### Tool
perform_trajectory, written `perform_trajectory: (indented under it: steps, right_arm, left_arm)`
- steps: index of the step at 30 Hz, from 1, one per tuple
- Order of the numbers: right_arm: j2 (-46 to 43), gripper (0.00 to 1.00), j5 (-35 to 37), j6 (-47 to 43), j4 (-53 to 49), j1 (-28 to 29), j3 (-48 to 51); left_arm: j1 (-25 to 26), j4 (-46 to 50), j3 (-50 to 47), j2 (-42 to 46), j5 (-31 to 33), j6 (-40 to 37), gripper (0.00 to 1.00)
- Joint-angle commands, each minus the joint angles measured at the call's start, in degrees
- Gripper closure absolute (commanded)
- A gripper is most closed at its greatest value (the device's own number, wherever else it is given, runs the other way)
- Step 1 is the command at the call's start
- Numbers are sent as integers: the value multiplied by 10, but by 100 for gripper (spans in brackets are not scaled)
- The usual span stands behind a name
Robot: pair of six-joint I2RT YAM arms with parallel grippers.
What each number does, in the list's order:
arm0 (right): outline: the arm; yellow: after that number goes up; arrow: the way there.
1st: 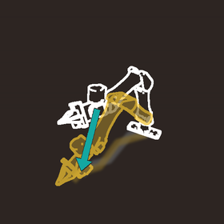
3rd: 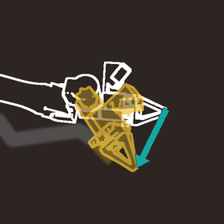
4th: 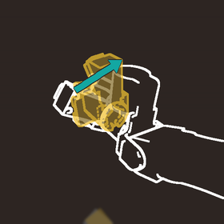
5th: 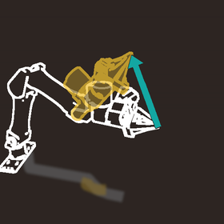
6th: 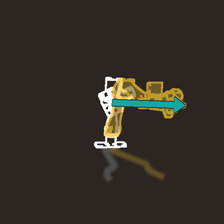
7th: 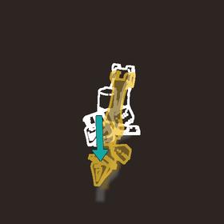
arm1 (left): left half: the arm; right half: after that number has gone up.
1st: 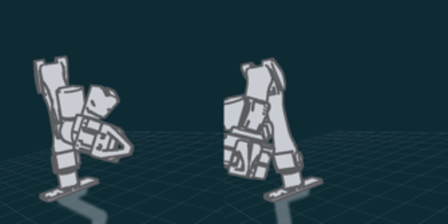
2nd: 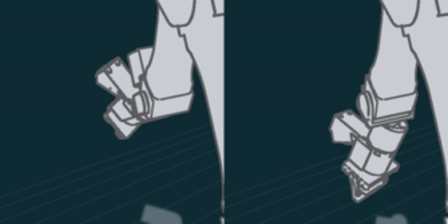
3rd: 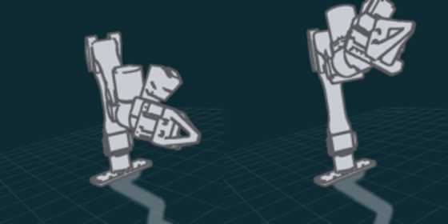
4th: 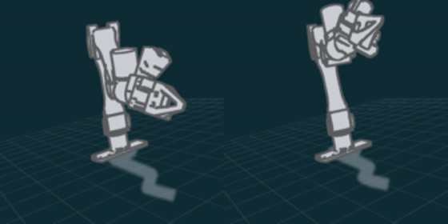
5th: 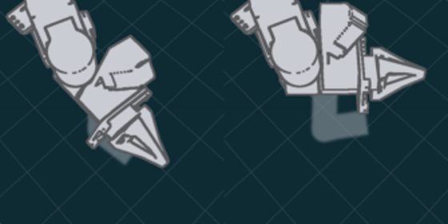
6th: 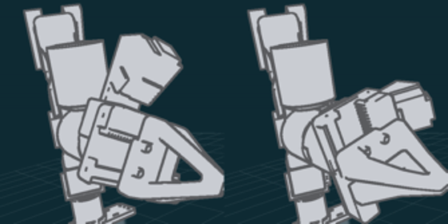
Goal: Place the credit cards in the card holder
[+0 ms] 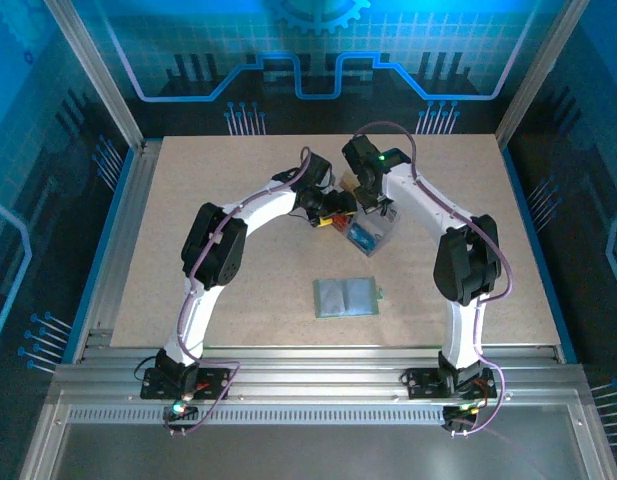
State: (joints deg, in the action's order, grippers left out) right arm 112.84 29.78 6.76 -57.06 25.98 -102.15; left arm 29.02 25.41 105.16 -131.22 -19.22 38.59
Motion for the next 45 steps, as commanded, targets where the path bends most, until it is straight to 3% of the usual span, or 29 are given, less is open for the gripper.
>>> perform_trajectory:
  steps: [1,20,26,30,35,40,45]
  right_arm:
    - [-18,100,-50,-10,-21,2,-24]
    - [-30,100,-117,-8,-38,-9,-39]
    - [-75,100,-135,5,-25,-10,-14]
    - [-146,100,-190,27,8,-10,51]
    - [-259,100,-286,76,82,-6,186]
    - [-358,100,-354,128,178,7,341]
    - [-430,100,-402,174,289,12,483]
  left_arm:
    - [-13,23,-19,-1,1,-5,21]
    - [-21,17,-29,66,-46,-7,20]
    - [-22,3,-68,127,-50,-4,20]
    - [-20,-15,-155,205,-42,-10,19]
    - [-2,14,-283,315,17,-52,18]
    - [65,64,-370,369,98,-83,15]
    - [133,68,-408,361,171,-61,15]
